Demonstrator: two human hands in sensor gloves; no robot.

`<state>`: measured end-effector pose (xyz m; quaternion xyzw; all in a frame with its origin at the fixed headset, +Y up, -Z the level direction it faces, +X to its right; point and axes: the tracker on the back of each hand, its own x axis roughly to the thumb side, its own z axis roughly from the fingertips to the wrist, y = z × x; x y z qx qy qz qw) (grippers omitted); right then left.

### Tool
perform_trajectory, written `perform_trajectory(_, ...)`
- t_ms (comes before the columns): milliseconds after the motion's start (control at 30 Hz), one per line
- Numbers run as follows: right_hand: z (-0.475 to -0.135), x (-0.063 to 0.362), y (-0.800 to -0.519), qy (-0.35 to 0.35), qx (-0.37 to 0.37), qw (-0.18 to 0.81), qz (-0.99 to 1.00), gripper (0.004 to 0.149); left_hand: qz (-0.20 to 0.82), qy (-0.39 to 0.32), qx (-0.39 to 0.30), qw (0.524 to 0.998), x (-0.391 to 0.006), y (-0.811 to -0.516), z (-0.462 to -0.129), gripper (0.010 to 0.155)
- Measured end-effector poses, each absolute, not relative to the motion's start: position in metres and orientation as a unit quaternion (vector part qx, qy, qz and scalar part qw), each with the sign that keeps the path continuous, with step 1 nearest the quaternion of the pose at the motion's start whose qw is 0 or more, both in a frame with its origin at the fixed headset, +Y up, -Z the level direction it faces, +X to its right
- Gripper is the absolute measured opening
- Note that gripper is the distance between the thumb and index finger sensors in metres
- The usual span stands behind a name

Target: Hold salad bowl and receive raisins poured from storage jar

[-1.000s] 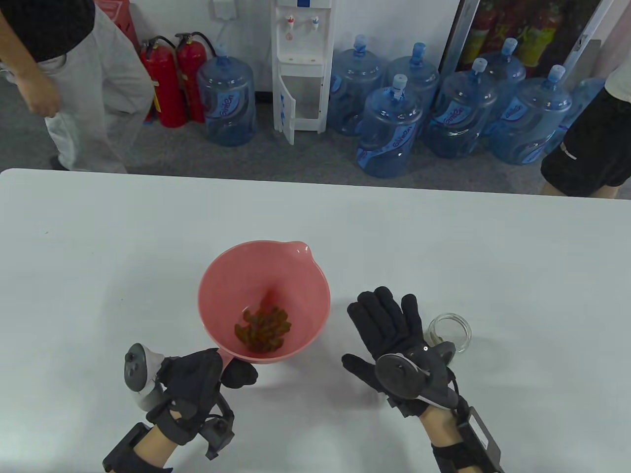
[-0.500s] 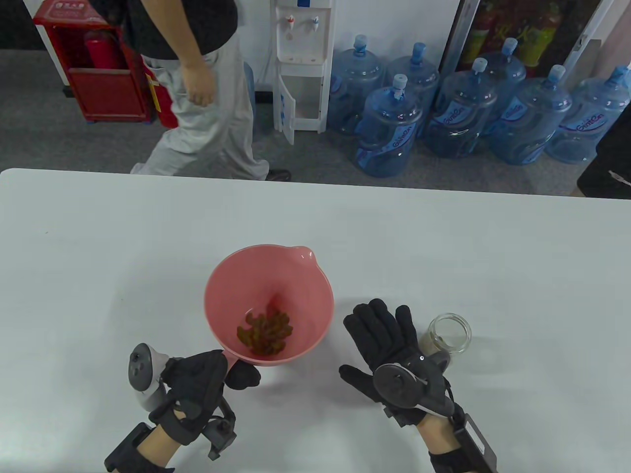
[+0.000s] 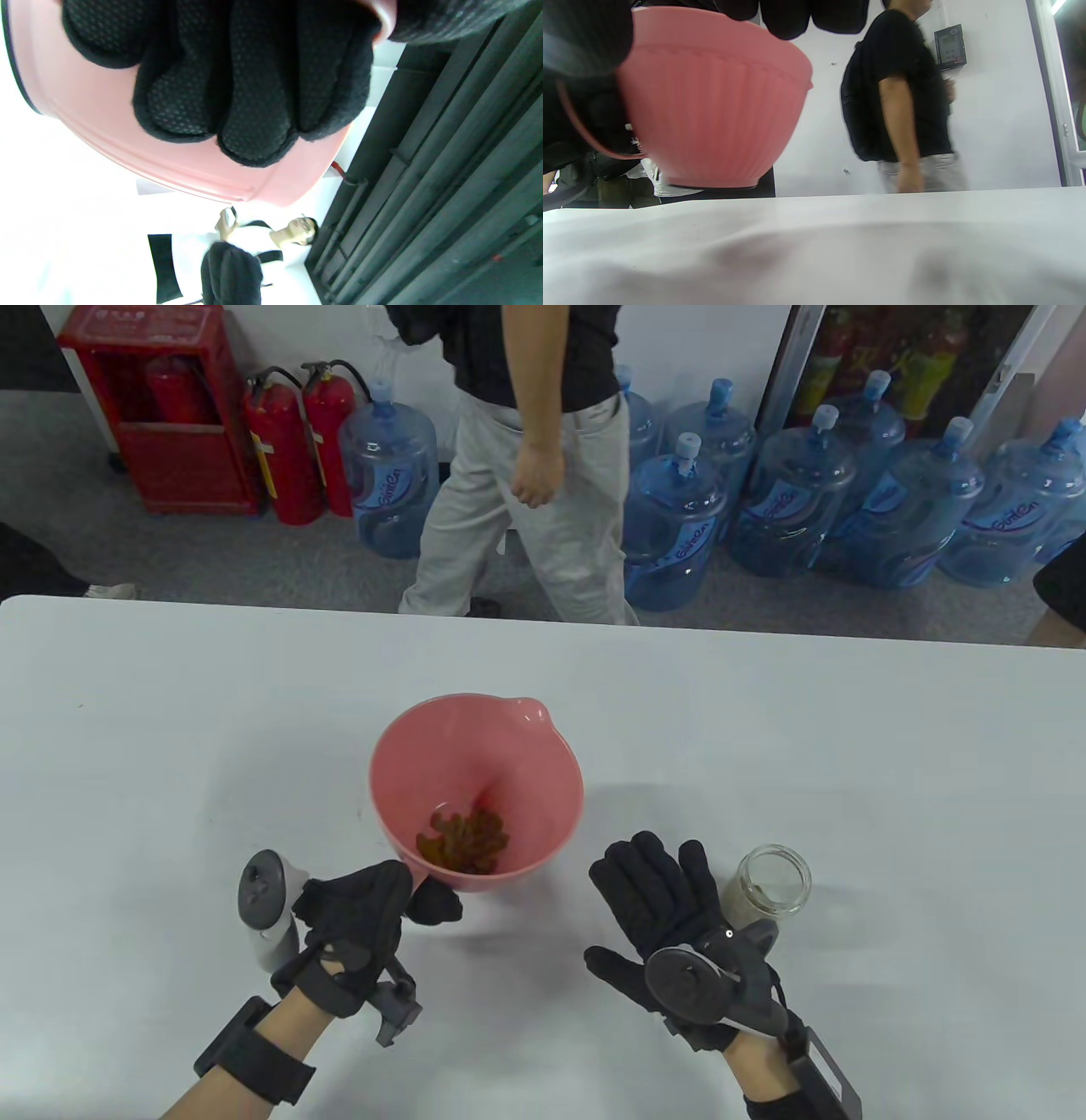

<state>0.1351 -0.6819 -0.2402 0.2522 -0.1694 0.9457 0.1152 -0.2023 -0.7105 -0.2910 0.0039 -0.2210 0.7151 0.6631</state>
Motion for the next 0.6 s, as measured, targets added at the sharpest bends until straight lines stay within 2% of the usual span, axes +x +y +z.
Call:
perform_trajectory(133, -0.241, 0.134, -0.685, -0.162, 0.254, 0.110, 0.947, 0.089, 0.718, -0.207, 0.007, 0.664, -0.185, -0.705, -0.328, 0.046)
perform_trajectory(300, -0.239, 0.133, -0.685, -0.156, 0.260, 0.100, 0.948, 0.089, 0.726, -0.178, 0.003, 0.664, -0.161, -0.713, -0.365, 0.046)
perform_trajectory(600, -0.239, 0.138, -0.682, -0.159, 0.257, 0.098, 0.948, 0.090, 0.722, -0.150, -0.018, 0.675, -0.149, -0.735, -0.391, 0.046)
